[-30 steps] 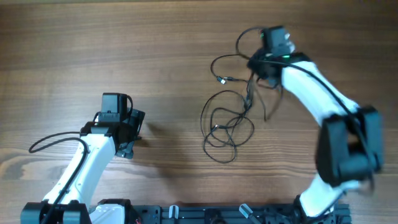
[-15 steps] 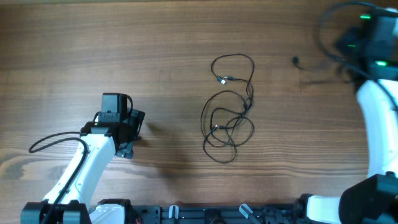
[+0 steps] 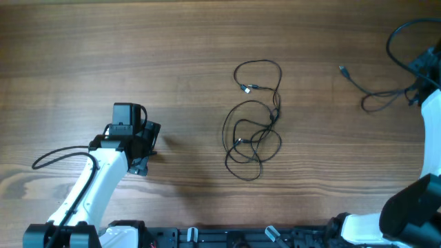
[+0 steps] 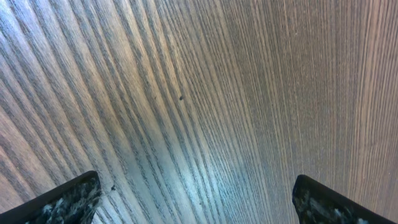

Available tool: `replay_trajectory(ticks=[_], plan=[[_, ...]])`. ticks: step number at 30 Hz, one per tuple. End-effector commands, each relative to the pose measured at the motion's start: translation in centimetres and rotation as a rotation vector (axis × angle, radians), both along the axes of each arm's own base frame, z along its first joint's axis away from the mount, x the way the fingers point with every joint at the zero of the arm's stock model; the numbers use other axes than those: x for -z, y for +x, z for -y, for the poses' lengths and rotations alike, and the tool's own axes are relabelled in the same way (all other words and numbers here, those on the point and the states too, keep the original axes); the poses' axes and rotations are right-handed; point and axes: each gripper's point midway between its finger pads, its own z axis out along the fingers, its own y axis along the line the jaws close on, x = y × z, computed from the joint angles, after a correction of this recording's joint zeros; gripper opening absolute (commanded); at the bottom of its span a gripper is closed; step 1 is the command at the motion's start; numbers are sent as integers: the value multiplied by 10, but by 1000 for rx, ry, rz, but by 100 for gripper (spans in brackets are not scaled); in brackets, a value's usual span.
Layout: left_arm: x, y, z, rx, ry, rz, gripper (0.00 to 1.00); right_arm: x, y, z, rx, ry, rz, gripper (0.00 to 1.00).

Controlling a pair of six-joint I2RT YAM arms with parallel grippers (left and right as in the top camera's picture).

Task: Untangle cables

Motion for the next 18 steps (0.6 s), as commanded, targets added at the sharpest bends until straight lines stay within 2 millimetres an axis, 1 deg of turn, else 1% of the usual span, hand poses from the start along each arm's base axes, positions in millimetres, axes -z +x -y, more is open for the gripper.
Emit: replay_trajectory(ticks=[1,3,5,7,8,9,11,12,13,15,16,18], plan=[[0,0,1,-10,-1,0,100,8,-12,12,112,-4,-10,5],[0,0,1,-10,-1,0,100,4,-19,20,196,-29,12,5],[0,0,1,-10,-1,0,100,6,-19,18,188,-20,7,5],[0,0,1,-10,-1,0,100,16,-19,3,133,22,-41,4],[0,0,1,-10,-1,0,100,21,-21,-10,117,42,-73,4],[0,0,1,-10,-1,0,100,22,-22,-18,120,41,-87,4],[0,0,1,-10,-1,0,100,19,-22,-30,115,23,-100,4],[0,0,1,-10,-1,0,100,16,-20,-39,100,10,-105,4],[0,0,1,-10,-1,0,100,10,-19,-53,83,-8,-104,4],[0,0,1,-10,-1,0,100,2,-18,-68,68,-34,-97,4],[0,0,1,-10,-2,0,100,-2,-17,-74,70,-46,-82,4],[0,0,1,-10,-1,0,100,-4,-14,-80,57,-49,-72,4]])
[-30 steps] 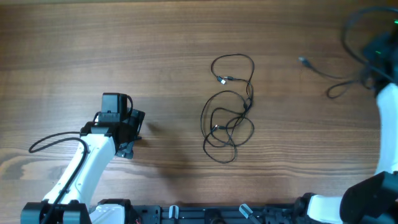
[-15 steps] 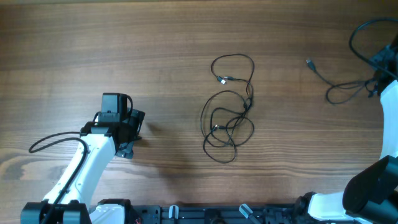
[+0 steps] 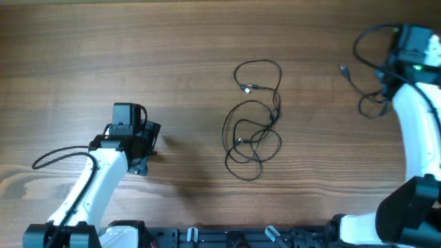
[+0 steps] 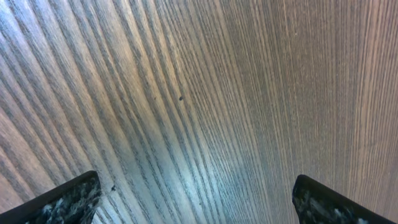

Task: Untangle cables

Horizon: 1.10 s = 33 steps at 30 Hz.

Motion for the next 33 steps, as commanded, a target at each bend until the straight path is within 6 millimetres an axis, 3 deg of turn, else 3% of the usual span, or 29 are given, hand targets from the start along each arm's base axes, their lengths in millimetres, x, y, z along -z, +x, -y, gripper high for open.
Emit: replay_trajectory(ticks=[1,3,6,10,12,14,17,21,24,33], plan=[[0,0,1,-9,-2,0,100,-18,-7,-4,37,-40,48,4],[0,0,1,-9,-1,0,100,-18,-12,-11,15,-25,24,4],[0,0,1,-9,-1,0,100,-42,-17,-37,-57,-33,68,4],[0,0,1,-9,-1,0,100,-115,-34,-94,-207,-50,289,4],[0,0,1,-9,-1,0,100,-158,-54,-111,-240,-85,427,5],[0,0,1,-9,-1,0,100,-185,-75,-113,-229,-118,514,4],[0,0,1,-9,-1,0,100,-200,-93,-104,-214,-165,540,5],[0,0,1,-9,-1,0,100,-182,-102,-96,-184,-193,441,5],[0,0,1,-9,-1,0,100,-151,-105,-103,-172,-98,357,4],[0,0,1,-9,-5,2,100,-92,-105,-132,-251,70,134,5]])
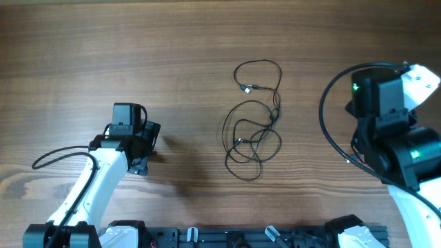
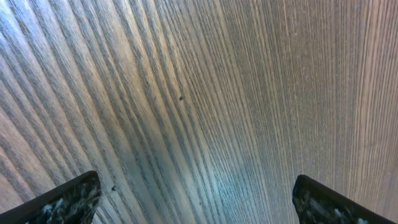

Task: Untangle cables

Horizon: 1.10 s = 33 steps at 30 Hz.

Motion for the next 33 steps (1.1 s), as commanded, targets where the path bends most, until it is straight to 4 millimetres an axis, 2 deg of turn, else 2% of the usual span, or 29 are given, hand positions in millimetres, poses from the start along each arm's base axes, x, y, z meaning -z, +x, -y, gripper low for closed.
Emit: replay_trajectory(ticks=[1,5,7,8,9,10,12,14,16,19,22,23,24,25,26,28,31,33], plan=[[0,2,1,-9,-5,7,100,21,0,-14,-9,94,-65,5],[-2,7,2,-9,-6,30,100,28,-1,-17,-18,109,-94,5],[-4,13,2,-9,-7,55,100,32,4,-30,-61,171,-97,5],[-5,15,2,-9,-8,65,100,34,6,-33,-70,182,-108,11],[-5,15,2,-9,-8,65,100,38,7,-33,-67,174,-122,27],[-5,15,2,-9,-8,64,100,41,9,-32,-61,164,-136,70],[-5,15,3,-7,-12,63,100,49,14,-33,-53,162,-160,100],[-3,10,5,-3,-25,43,100,59,20,-32,-4,168,-176,100],[-1,4,5,-3,-24,17,100,73,36,-35,49,205,-171,100],[-1,2,5,-3,-23,10,100,96,58,-37,-11,174,-246,100],[-1,2,4,-3,-23,10,100,127,76,-66,-287,151,-396,100],[-1,2,4,-3,-23,10,100,141,76,-80,-333,218,-442,100],[-1,3,4,-3,-23,12,100,152,73,-88,-308,295,-468,100],[-1,4,4,-3,-23,15,100,167,65,-93,-195,403,-503,100],[-1,5,4,-4,-23,20,100,183,52,-91,19,494,-531,99],[-2,5,4,-3,-23,21,100,205,41,-89,324,589,-536,100],[-1,4,5,-3,-23,18,100,227,40,-91,608,670,-489,100],[-1,4,5,-4,-23,18,100,231,40,-96,725,728,-454,100]])
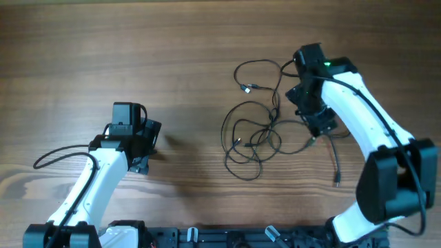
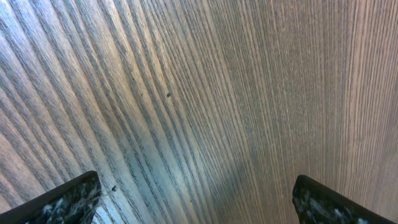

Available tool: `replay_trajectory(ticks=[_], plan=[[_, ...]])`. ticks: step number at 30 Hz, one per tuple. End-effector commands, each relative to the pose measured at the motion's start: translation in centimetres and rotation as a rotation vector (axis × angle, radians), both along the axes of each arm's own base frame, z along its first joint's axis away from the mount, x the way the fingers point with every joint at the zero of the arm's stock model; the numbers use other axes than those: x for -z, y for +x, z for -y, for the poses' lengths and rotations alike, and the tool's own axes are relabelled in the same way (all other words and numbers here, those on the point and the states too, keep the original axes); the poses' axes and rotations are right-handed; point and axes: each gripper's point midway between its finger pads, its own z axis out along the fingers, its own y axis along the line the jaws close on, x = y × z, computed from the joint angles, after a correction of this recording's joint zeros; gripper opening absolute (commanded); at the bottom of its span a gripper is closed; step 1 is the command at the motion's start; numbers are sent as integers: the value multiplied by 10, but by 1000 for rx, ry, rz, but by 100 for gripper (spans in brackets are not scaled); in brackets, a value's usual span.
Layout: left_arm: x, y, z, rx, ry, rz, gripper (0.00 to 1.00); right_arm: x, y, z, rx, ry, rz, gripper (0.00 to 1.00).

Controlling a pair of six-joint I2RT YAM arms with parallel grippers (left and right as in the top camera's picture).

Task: Untangle cables

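Observation:
A thin black cable tangle (image 1: 251, 134) lies in loops at the table's middle, one plug end (image 1: 246, 88) near its top. My right gripper (image 1: 315, 129) hangs at the tangle's right edge, its fingers hidden under the wrist. A second black cable (image 1: 335, 158) trails from under it toward the front, ending in a plug (image 1: 337, 183); another stretch runs left onto the loops. My left gripper (image 1: 149, 143) stands far left of the cables. In the left wrist view the left gripper (image 2: 196, 204) is open over bare wood, fingertips (image 2: 65, 200) wide apart.
The wooden table (image 1: 172, 55) fills the overhead view. The right arm (image 1: 365, 117) arches from the front right corner over the right side. The left arm's own black lead (image 1: 55, 157) loops beside it at the front left.
The right arm, raised at the right side before, is now over the tangle's right edge. A second cable now trails from under its gripper. The left wrist view shifted slightly.
A separate cable lay at the far right, with the right arm at the table's right edge. Then the right arm stood over that cable. Later the arm was raised and that spot was covered. Now the cable lies by the central tangle under the right gripper. The left arm stayed open and barely moved.

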Motion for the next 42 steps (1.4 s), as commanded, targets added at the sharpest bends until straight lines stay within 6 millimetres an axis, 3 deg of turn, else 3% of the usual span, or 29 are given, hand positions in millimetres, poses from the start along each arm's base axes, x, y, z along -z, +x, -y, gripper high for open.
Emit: replay_trajectory(ticks=[1,5,9,13,15,18,22,26,30,31,35,36,38,42], plan=[[0,-1,1,-9,-5,-3,100,9,-1,-7,406,44,12,100],[0,-1,1,-9,-4,-3,100,23,-5,-13,530,62,-38,100],[1,-2,1,-8,-4,-9,100,32,-8,-7,627,46,-62,100],[1,-4,1,-9,-4,-15,100,32,-12,23,700,-4,-74,100],[1,-3,1,-9,-4,-15,100,34,-16,34,686,-28,-82,100],[1,-3,1,-9,-4,-15,100,50,-6,40,535,7,-46,100],[1,-3,1,-9,-4,-14,100,76,-1,24,465,129,-17,96],[1,-4,1,-9,-4,-15,100,92,-22,19,441,147,-68,95],[1,-3,1,-9,-4,-14,100,100,-34,23,390,123,-92,57],[1,-3,1,-9,-4,-14,100,102,-34,25,389,115,-86,54],[1,-4,1,-9,-4,-15,100,105,-32,34,383,70,-59,9],[1,-4,1,-9,-4,-16,100,105,-29,37,362,51,-44,4],[1,-4,1,-9,-4,-15,100,103,-21,45,258,12,-16,4],[1,-4,1,-9,-4,-15,100,73,-4,65,76,-80,39,4]])
